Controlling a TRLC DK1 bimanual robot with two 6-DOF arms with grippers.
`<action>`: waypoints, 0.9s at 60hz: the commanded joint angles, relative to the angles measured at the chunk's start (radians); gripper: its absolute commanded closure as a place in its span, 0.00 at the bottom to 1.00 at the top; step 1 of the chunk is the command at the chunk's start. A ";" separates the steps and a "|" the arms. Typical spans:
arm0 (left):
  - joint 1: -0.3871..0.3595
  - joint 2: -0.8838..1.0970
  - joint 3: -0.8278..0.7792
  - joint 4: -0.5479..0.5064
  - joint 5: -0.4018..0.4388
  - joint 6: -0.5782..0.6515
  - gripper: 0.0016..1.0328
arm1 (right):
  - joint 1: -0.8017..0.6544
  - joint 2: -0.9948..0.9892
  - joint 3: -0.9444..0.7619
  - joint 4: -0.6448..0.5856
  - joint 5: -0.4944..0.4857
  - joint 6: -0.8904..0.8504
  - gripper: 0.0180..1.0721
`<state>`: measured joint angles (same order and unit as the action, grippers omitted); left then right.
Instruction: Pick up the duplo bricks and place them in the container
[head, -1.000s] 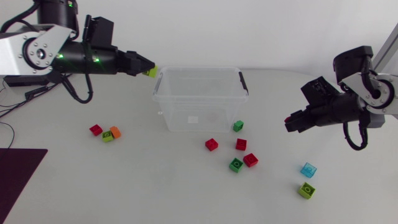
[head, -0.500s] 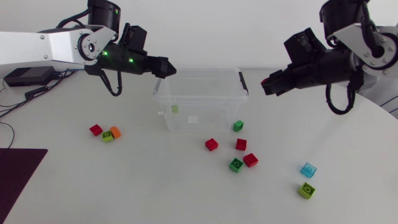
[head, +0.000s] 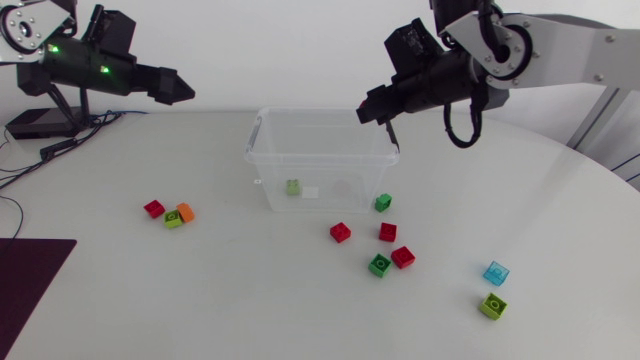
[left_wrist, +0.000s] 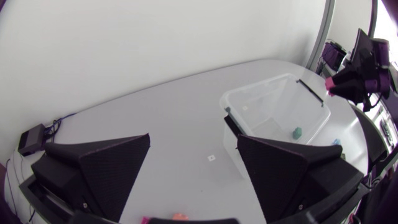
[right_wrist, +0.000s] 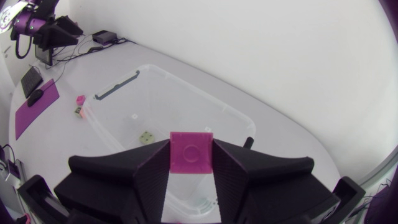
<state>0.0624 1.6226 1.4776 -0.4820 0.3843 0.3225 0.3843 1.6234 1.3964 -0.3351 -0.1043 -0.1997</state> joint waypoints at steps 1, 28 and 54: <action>0.050 -0.023 -0.065 -0.020 0.007 0.104 0.05 | 0.010 0.059 0.047 0.022 0.005 0.036 0.77; 0.214 0.114 -0.172 -0.044 -0.019 0.448 0.05 | 0.050 0.145 0.107 0.073 0.074 0.025 0.09; 0.271 0.324 -0.034 -0.184 -0.090 0.648 0.07 | 0.016 -0.281 -0.263 0.008 0.061 -0.018 0.07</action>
<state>0.3164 1.9022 1.3975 -0.6369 0.3038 0.9077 0.4164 1.3838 1.1999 -0.3038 -0.0391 -0.1909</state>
